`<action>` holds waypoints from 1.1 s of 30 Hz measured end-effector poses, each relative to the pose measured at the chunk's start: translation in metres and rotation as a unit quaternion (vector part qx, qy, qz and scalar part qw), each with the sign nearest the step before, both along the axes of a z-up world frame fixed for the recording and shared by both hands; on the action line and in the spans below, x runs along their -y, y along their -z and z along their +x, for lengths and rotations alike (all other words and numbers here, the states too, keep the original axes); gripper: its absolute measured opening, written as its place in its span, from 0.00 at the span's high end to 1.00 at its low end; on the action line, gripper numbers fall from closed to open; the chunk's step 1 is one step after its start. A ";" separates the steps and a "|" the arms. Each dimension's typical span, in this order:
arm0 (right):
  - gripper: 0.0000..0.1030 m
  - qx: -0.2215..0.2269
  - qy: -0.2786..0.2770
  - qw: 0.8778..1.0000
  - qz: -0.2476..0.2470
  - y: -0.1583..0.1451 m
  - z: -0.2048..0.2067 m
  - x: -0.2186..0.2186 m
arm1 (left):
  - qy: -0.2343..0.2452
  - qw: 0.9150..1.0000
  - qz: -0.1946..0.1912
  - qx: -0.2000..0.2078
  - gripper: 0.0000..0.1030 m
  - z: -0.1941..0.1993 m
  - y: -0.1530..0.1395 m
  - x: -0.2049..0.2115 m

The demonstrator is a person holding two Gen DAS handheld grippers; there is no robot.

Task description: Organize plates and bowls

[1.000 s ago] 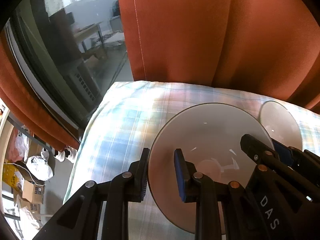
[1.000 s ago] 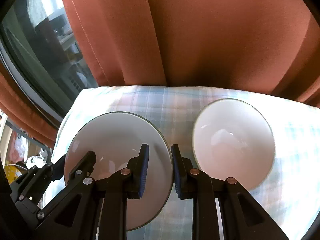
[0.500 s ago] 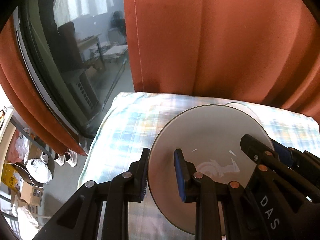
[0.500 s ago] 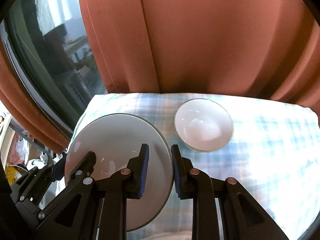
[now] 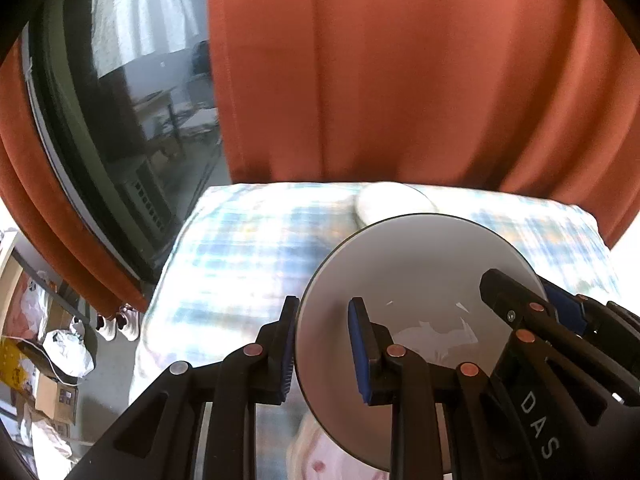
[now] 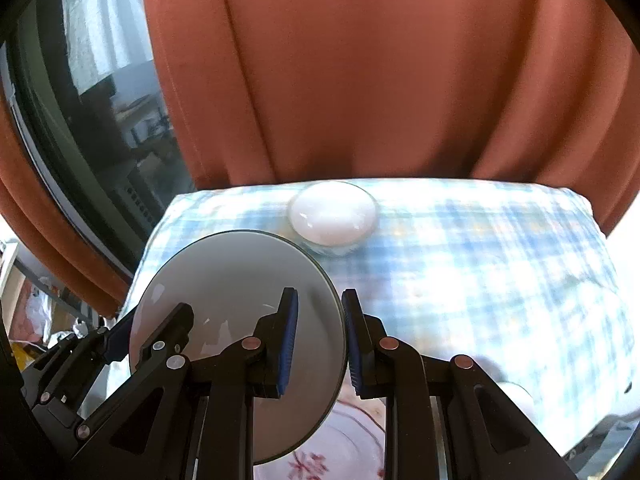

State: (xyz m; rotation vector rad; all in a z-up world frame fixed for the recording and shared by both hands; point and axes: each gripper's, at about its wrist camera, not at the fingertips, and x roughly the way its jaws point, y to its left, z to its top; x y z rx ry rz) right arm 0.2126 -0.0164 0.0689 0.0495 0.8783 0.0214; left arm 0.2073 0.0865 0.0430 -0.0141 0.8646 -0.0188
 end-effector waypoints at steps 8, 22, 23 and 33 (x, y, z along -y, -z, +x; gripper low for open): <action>0.75 0.006 0.025 1.000 0.006 0.001 -0.050 0.053 | 0.029 0.999 0.008 0.009 0.78 -0.038 0.001 0.048; 0.75 -0.001 0.031 0.999 0.032 0.016 -0.095 0.148 | 0.031 0.999 0.031 -0.008 0.78 -0.072 0.014 0.136; 0.75 -0.002 0.030 0.999 0.033 0.019 -0.096 0.154 | 0.030 0.999 0.033 -0.010 0.78 -0.073 0.016 0.142; 0.75 -0.014 0.027 0.998 0.046 0.045 -0.109 0.213 | 0.027 0.998 0.039 -0.039 0.78 -0.083 0.040 0.201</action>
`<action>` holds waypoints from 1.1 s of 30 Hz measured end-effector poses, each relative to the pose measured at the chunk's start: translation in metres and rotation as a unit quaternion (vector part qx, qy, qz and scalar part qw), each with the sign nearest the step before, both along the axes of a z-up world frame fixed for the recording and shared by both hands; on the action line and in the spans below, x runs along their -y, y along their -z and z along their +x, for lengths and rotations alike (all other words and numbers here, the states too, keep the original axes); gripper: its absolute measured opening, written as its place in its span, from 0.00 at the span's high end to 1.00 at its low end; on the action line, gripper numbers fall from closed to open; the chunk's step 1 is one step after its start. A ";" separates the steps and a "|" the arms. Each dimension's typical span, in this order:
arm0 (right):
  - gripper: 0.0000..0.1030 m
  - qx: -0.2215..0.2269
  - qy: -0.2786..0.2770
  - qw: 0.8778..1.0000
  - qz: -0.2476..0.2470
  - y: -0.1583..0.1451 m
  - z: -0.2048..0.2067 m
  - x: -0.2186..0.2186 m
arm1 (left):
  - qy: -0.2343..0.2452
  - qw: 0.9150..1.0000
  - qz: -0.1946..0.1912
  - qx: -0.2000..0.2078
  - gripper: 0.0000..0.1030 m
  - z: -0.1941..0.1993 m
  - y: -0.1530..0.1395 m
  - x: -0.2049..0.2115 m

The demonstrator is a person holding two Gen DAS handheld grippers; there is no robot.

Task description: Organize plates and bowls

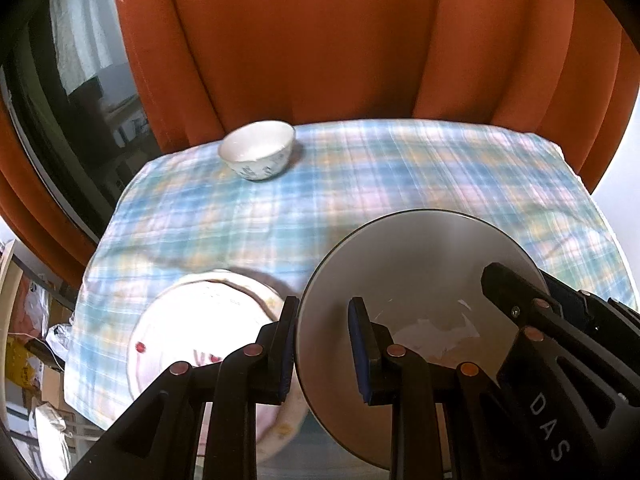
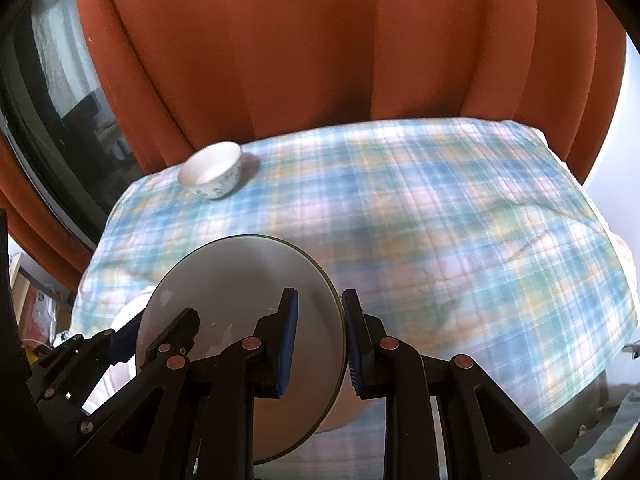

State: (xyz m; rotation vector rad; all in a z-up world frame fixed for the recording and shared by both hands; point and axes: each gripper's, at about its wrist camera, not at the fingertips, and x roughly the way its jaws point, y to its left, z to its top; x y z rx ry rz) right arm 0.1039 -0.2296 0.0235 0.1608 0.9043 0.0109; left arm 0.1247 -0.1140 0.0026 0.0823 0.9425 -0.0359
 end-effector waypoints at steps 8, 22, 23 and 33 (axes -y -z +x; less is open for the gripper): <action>0.75 -0.014 -0.013 1.000 0.006 0.021 0.003 0.034 | -0.023 1.000 -0.001 -0.015 0.78 0.000 0.020 0.026; 0.75 -0.051 -0.069 0.996 0.010 0.055 0.025 0.037 | -0.076 0.996 0.011 -0.054 0.78 0.013 0.049 0.026; 0.75 -0.053 -0.071 0.996 0.011 0.058 0.027 0.036 | -0.077 0.996 0.015 -0.051 0.78 0.014 0.050 0.026; 0.75 -0.072 -0.090 0.993 0.006 0.072 0.044 0.028 | -0.094 0.993 0.005 -0.076 0.78 0.025 0.065 0.017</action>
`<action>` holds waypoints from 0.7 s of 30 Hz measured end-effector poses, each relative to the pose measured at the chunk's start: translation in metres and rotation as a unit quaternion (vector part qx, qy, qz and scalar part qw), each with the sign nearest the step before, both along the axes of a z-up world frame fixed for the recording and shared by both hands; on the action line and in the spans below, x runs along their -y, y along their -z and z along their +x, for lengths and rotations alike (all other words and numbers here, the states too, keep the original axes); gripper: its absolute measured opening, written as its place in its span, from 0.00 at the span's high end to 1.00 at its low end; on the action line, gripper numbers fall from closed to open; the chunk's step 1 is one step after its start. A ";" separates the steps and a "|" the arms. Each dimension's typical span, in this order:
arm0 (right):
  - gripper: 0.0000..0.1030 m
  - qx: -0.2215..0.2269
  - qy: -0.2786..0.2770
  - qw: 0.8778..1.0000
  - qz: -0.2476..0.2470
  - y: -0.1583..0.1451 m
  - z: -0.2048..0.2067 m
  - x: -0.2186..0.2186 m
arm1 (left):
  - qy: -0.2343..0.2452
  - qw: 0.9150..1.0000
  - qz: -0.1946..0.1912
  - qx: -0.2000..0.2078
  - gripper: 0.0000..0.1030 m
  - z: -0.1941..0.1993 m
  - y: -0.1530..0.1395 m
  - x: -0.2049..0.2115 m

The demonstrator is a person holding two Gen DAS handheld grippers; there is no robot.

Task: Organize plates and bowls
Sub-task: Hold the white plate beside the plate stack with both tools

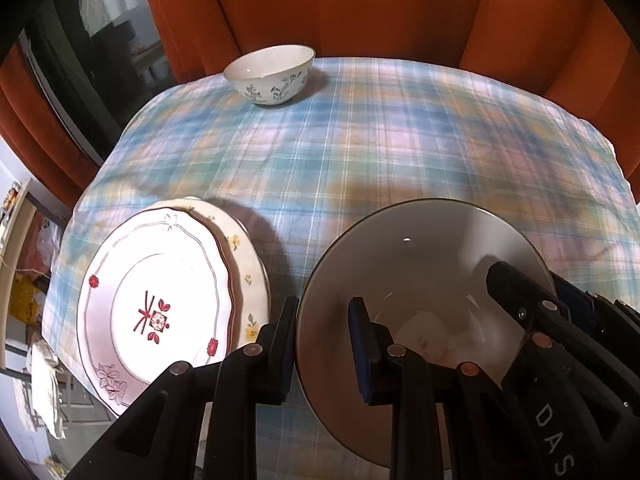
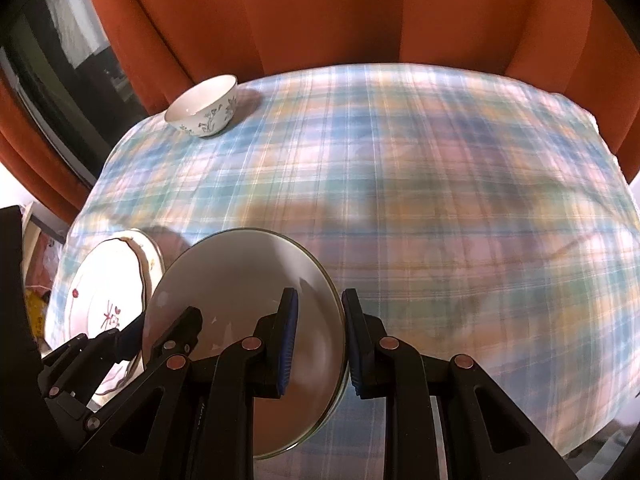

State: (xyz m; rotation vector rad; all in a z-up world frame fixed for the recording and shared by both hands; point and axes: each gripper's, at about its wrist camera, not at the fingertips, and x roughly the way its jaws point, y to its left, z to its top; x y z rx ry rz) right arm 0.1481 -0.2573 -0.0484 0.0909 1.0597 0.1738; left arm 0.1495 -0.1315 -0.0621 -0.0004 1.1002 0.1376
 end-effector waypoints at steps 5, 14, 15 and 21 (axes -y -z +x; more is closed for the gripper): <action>0.75 0.005 -0.004 1.000 -0.008 -0.001 0.001 -0.003 | 0.003 1.000 -0.002 0.005 0.78 -0.001 0.000 -0.001; 0.74 0.020 0.003 0.999 -0.027 -0.001 -0.017 -0.006 | 0.040 0.999 -0.009 0.008 0.78 -0.012 0.003 -0.002; 0.71 0.021 0.007 0.999 -0.026 -0.001 -0.018 -0.007 | 0.047 0.999 -0.013 0.009 0.78 -0.014 0.002 -0.003; 0.45 0.012 0.037 0.999 -0.019 -0.003 -0.028 -0.014 | 0.069 0.997 -0.041 0.018 0.66 -0.024 -0.004 -0.016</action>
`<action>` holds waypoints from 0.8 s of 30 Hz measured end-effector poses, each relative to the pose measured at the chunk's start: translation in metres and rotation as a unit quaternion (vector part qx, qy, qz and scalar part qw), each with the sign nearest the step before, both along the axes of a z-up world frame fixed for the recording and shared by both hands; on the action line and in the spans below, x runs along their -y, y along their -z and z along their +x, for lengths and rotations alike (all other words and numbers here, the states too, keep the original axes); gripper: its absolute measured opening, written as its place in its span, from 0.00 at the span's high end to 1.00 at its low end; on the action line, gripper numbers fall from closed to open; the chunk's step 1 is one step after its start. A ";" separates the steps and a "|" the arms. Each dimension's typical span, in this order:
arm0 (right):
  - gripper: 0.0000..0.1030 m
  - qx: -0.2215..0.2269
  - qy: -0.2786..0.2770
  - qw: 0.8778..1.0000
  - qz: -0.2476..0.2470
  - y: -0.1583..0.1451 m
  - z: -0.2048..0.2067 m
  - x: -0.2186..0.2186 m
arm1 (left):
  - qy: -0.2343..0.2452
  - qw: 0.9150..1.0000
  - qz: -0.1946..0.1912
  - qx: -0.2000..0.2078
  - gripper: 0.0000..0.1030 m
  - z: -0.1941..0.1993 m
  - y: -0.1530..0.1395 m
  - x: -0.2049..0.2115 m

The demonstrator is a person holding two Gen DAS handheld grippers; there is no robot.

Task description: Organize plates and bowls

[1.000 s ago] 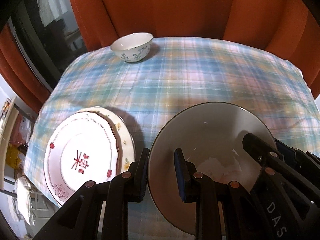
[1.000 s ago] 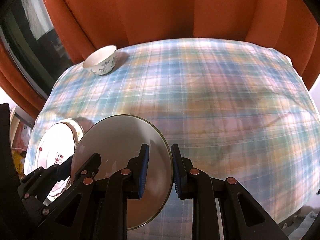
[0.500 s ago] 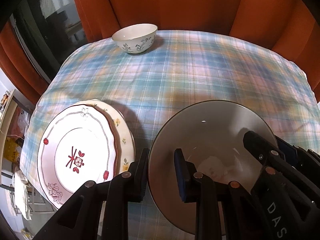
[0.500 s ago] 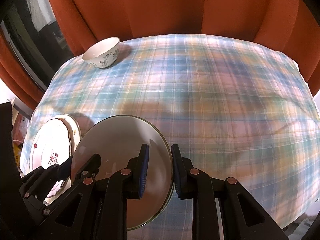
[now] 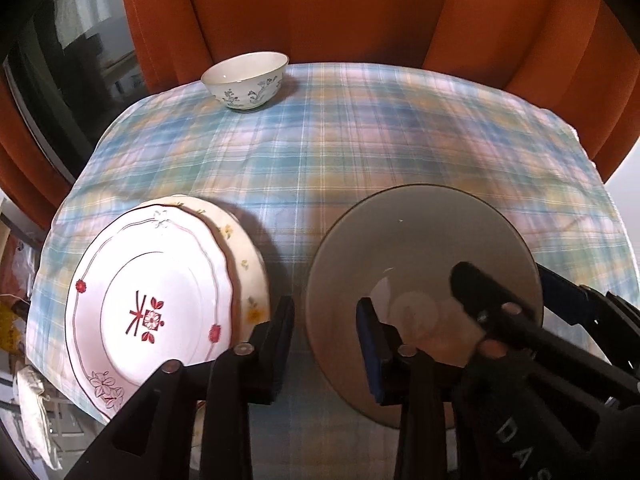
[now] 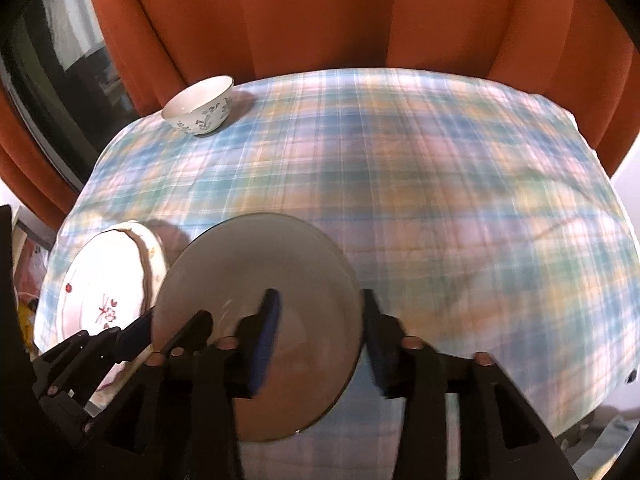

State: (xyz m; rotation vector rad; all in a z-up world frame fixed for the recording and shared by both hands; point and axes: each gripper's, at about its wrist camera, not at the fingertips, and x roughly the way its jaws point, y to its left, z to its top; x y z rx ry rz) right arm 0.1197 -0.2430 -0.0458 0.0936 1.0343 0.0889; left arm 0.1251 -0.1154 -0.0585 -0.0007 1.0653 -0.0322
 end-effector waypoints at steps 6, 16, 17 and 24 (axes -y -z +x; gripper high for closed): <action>0.28 0.002 0.024 1.000 -0.010 -0.009 -0.017 -0.012 | 0.023 0.999 -0.027 0.006 0.39 -0.013 -0.008 -0.012; 0.18 0.026 0.069 0.997 -0.030 -0.036 -0.043 -0.029 | 0.065 0.996 -0.043 0.034 0.28 -0.025 -0.031 -0.026; 0.18 0.029 0.073 0.996 -0.033 -0.039 -0.045 -0.031 | 0.068 0.996 -0.045 0.037 0.28 -0.026 -0.034 -0.027; 0.16 0.058 0.074 0.995 -0.038 -0.068 -0.045 -0.047 | 0.069 0.994 -0.036 0.075 0.28 -0.023 -0.065 -0.047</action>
